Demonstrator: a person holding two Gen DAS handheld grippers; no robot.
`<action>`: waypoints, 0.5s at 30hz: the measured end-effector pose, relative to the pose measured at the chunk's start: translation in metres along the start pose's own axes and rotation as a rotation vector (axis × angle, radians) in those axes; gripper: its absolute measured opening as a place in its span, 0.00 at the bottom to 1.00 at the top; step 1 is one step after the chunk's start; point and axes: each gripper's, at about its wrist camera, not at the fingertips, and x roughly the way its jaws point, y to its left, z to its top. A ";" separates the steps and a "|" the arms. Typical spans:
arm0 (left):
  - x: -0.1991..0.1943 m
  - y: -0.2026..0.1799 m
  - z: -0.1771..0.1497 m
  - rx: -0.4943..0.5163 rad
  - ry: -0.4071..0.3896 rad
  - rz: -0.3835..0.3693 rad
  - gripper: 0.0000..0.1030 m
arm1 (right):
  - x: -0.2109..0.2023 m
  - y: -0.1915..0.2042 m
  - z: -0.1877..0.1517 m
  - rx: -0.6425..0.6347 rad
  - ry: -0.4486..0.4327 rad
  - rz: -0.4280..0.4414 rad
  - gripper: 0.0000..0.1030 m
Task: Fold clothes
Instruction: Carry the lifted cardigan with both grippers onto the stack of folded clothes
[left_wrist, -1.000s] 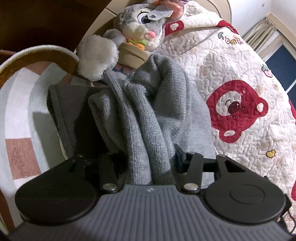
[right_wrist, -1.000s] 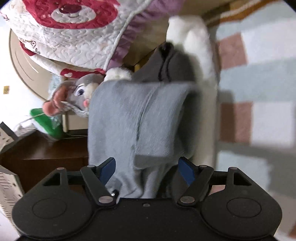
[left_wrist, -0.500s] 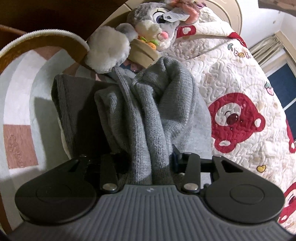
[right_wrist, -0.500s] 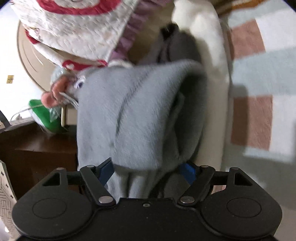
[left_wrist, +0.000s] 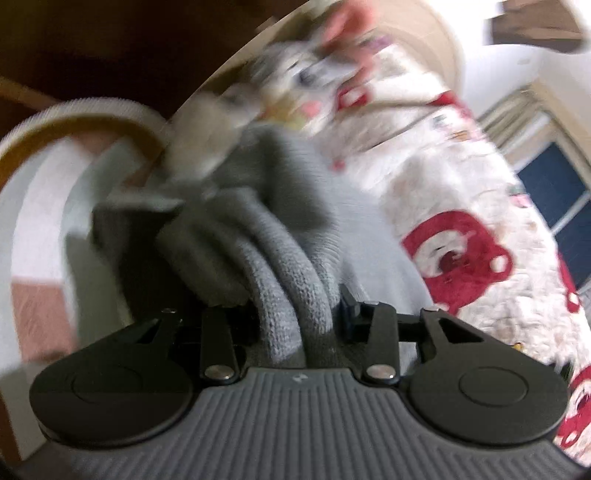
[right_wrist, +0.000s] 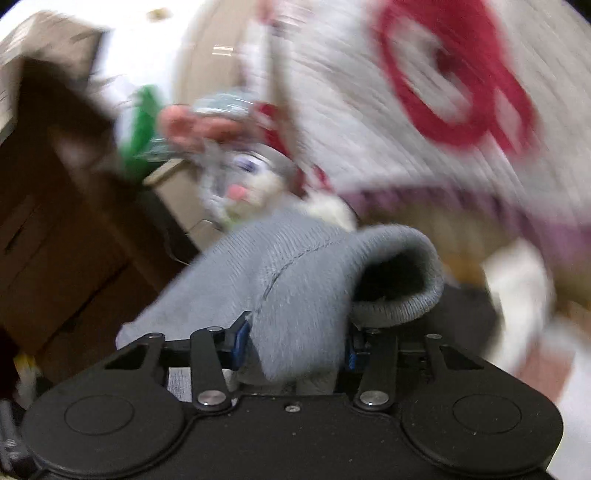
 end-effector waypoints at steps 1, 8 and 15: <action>0.003 -0.008 -0.003 0.033 0.023 0.016 0.36 | 0.002 0.003 0.011 -0.037 -0.008 0.003 0.50; 0.021 0.001 -0.011 -0.021 0.205 0.063 0.38 | 0.011 -0.035 -0.011 0.035 0.133 -0.166 0.50; 0.016 -0.002 -0.008 -0.047 0.176 0.033 0.33 | -0.004 -0.054 -0.025 0.286 0.141 -0.101 0.72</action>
